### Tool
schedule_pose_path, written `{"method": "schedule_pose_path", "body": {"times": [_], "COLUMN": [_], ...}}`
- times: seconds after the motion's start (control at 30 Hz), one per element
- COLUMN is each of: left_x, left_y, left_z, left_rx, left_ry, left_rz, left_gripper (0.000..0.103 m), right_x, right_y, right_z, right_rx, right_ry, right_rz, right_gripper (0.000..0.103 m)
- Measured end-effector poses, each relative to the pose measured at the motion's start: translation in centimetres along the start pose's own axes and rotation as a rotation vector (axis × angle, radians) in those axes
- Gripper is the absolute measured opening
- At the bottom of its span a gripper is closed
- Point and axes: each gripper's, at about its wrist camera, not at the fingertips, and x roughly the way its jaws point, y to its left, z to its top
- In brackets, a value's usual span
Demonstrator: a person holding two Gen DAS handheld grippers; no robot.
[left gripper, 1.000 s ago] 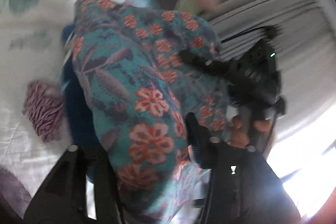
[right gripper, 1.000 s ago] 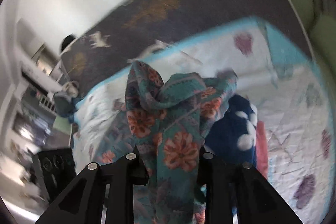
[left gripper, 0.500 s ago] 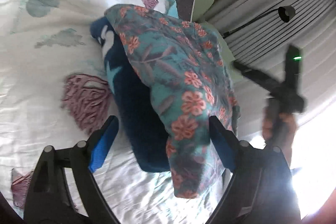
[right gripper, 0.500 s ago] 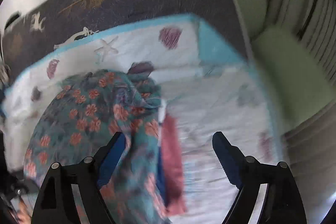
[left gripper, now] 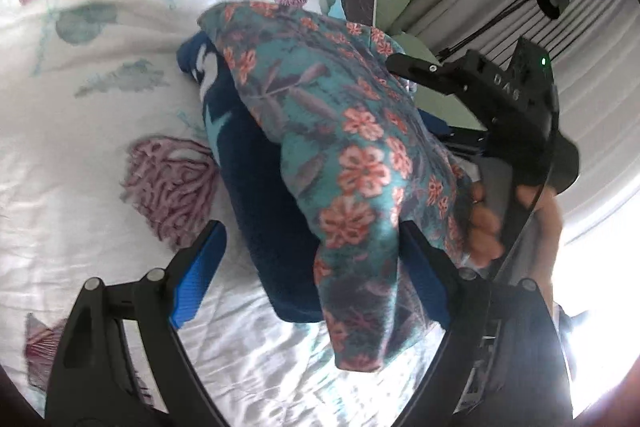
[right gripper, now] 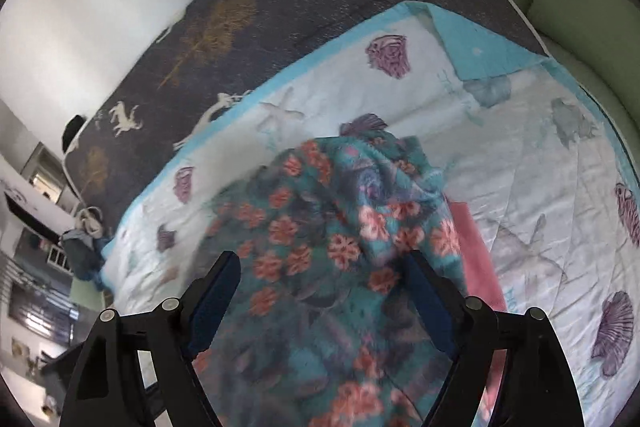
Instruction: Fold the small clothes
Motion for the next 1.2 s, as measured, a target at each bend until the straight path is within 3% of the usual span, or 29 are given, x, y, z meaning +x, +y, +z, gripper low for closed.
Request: {"method": "schedule_pose_path", "body": {"times": [0.37, 0.47, 0.6, 0.7, 0.83, 0.9, 0.93, 0.97, 1.07, 1.2], "left_x": [0.5, 0.1, -0.6, 1.1, 2.7, 2.5, 2.3, 2.2, 1.6, 0.9], "left_y": [-0.4, -0.4, 0.4, 0.6, 0.2, -0.2, -0.4, -0.6, -0.6, -2.0], "left_z": [0.1, 0.2, 1.3, 2.1, 2.5, 2.5, 2.4, 2.4, 2.4, 2.7], "left_rx": [-0.006, -0.021, -0.12, -0.178, -0.186, -0.169, -0.147, -0.134, -0.126, -0.083], "left_ry": [-0.011, -0.016, -0.037, 0.034, 0.049, 0.025, 0.016, 0.011, -0.008, -0.04], "left_rz": [0.002, -0.011, -0.22, -0.324, -0.307, -0.295, -0.277, -0.271, -0.288, -0.286], "left_gripper": [0.088, 0.086, 0.084, 0.084, 0.083, 0.073, 0.061, 0.055, 0.04, 0.028], "right_x": [-0.9, -2.7, -5.8, -6.0, -4.0, -2.4, -1.8, -1.5, -2.1, -3.8], "right_y": [0.6, 0.7, -0.5, -2.7, -5.3, -6.9, -7.3, -7.6, -7.4, -5.9], "right_z": [0.4, 0.4, 0.9, 0.9, -0.1, -0.9, -1.2, -1.4, -1.5, -1.4], "right_rx": [-0.044, -0.049, -0.058, -0.014, 0.028, 0.094, 0.118, 0.139, 0.132, 0.07], "right_ry": [0.032, -0.036, -0.1, -0.037, 0.097, 0.161, 0.18, 0.182, 0.12, 0.066], "right_rz": [-0.031, -0.033, -0.042, 0.004, 0.041, 0.103, 0.122, 0.15, 0.178, 0.111], "right_gripper": [0.085, 0.085, 0.086, 0.088, 0.088, 0.088, 0.084, 0.073, 0.054, 0.034]}}
